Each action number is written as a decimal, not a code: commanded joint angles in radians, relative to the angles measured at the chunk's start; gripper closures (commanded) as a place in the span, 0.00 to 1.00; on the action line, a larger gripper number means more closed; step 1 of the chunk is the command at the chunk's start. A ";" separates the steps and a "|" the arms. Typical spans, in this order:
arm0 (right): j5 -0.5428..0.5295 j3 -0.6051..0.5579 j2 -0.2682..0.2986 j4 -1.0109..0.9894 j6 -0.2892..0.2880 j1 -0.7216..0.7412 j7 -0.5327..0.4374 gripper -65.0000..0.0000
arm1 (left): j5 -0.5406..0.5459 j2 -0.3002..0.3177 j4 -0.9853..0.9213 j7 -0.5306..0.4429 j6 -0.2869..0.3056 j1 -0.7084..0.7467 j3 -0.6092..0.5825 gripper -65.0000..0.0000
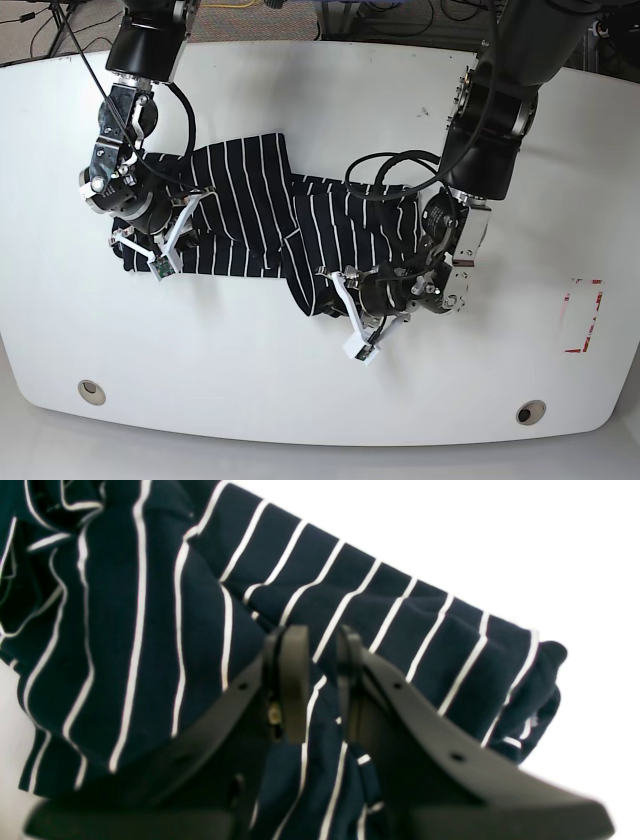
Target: Layout the t-shirt on the table in an organized manner, then fold the t-shirt properly
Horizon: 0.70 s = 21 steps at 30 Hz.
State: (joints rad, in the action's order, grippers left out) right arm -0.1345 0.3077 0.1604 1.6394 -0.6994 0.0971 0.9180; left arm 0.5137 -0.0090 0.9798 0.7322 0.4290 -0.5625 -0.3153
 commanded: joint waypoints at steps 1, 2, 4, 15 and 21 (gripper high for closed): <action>-0.014 0.003 0.011 0.017 0.001 0.017 -0.021 0.85 | 0.023 -0.018 -0.009 -0.023 0.009 -0.032 0.003 0.94; -0.014 0.003 0.011 0.017 0.001 0.017 -0.021 0.85 | 0.026 -0.019 -0.011 -0.023 0.009 -0.032 0.003 0.93; -0.014 0.002 0.011 0.017 0.001 0.017 -0.021 0.85 | 0.026 -0.022 -0.009 -0.023 0.009 -0.032 0.003 0.93; -0.014 0.002 0.011 0.017 0.001 0.017 -0.021 0.85 | 0.030 -0.032 0.004 -0.016 0.009 -0.031 0.005 0.56; -0.014 0.002 0.011 0.017 0.001 0.017 -0.021 0.85 | 0.128 -0.013 0.144 0.039 0.009 -0.023 0.018 0.46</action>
State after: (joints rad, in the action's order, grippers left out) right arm -0.1349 0.3065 0.1608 1.6394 -0.6994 0.0975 0.9176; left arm 0.5816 -0.0269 1.0405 0.7780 0.4305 -0.5453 -0.3111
